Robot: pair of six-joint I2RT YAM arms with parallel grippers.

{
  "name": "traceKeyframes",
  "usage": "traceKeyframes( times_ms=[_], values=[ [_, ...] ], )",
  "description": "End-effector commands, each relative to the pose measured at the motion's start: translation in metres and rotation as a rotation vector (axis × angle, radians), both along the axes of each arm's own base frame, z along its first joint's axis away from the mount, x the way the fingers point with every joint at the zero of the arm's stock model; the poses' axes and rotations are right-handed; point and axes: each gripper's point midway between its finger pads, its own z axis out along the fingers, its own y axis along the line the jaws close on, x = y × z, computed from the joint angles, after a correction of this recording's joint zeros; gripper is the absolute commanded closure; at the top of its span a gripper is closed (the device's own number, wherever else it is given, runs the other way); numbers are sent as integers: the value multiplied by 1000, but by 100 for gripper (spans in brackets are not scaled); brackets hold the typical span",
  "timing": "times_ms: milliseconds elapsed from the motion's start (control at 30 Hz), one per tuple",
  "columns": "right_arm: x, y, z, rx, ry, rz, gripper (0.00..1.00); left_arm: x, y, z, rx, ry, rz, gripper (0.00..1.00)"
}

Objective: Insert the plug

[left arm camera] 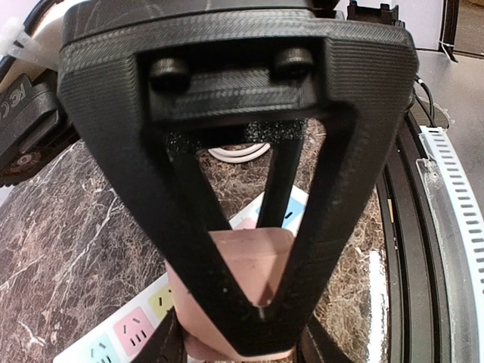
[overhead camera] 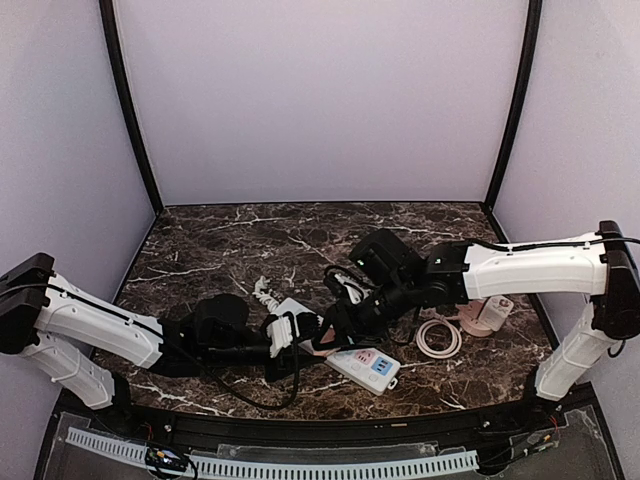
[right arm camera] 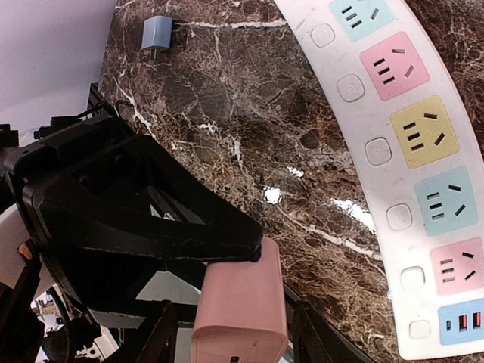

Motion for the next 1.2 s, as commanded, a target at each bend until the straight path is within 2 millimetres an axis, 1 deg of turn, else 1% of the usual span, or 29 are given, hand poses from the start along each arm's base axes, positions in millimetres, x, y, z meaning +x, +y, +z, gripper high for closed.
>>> traceKeyframes(
  times_ms=[0,133,267,367,733,867,900,933,967,1033,1067,1100,1133,1167],
  values=[
    [4,4,4,9,-3,4,49,-2,2,-2,17,-10,-1,99],
    [4,5,3,6,-3,4,52,-2,2,-3,19,-9,-1,99],
    [5,4,2,4,-5,1,57,-1,2,-3,22,-12,4,99],
    [5,4,3,5,-6,-1,60,-1,2,-3,22,-13,4,99],
    [3,3,-2,-7,9,0,79,-1,0,-2,22,-17,15,99],
    [3,4,-3,-13,12,1,90,1,1,-1,20,-20,22,98],
    [3,4,-3,-13,13,1,94,1,1,0,19,-22,26,94],
    [3,4,-3,-12,12,2,97,1,2,-1,18,-22,27,83],
    [3,4,-3,-13,11,3,100,0,3,-2,18,-23,27,78],
    [4,4,-2,-13,4,4,100,-1,4,-1,10,-27,24,58],
    [4,4,-2,-14,-1,6,100,-1,4,0,1,-32,24,54],
    [5,4,-2,-13,-7,7,100,-1,5,2,-6,-35,23,45],
    [5,3,-1,-15,-11,7,100,-2,5,3,-8,-37,22,42],
    [6,4,-1,-16,-21,7,100,-2,6,3,-10,-37,22,34]
  ],
)
